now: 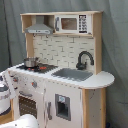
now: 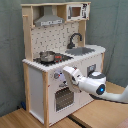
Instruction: Play with the kitchen
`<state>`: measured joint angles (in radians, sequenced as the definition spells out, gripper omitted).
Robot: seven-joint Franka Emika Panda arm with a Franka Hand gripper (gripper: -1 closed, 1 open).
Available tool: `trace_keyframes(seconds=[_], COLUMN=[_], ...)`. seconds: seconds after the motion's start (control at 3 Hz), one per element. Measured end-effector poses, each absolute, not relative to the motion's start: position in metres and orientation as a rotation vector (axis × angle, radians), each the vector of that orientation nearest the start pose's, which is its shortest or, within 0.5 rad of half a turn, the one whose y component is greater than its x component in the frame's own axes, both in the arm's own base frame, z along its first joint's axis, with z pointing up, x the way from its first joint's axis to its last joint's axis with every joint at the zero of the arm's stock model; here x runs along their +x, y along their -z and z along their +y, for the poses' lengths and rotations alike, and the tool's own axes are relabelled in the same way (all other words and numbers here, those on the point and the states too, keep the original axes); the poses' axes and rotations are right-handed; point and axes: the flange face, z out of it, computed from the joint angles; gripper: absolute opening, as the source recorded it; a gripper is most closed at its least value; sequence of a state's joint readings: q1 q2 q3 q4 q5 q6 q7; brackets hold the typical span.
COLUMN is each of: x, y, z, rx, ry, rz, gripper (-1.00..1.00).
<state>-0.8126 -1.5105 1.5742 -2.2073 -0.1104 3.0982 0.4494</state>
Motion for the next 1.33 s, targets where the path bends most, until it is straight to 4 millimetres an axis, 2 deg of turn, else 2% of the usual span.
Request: trace_keyframes(seconds=[0.67, 1.0, 1.33], x=[0.347, 0.351, 0.351], y=[-0.332, -0.331, -0.331], z=[0.536, 0.538, 0.538], rx=[1.518, 1.518, 1.518], ry=[-1.56, -1.558, -1.558], rz=[1.083, 1.084, 1.084], gripper=[1.0, 1.0, -1.0])
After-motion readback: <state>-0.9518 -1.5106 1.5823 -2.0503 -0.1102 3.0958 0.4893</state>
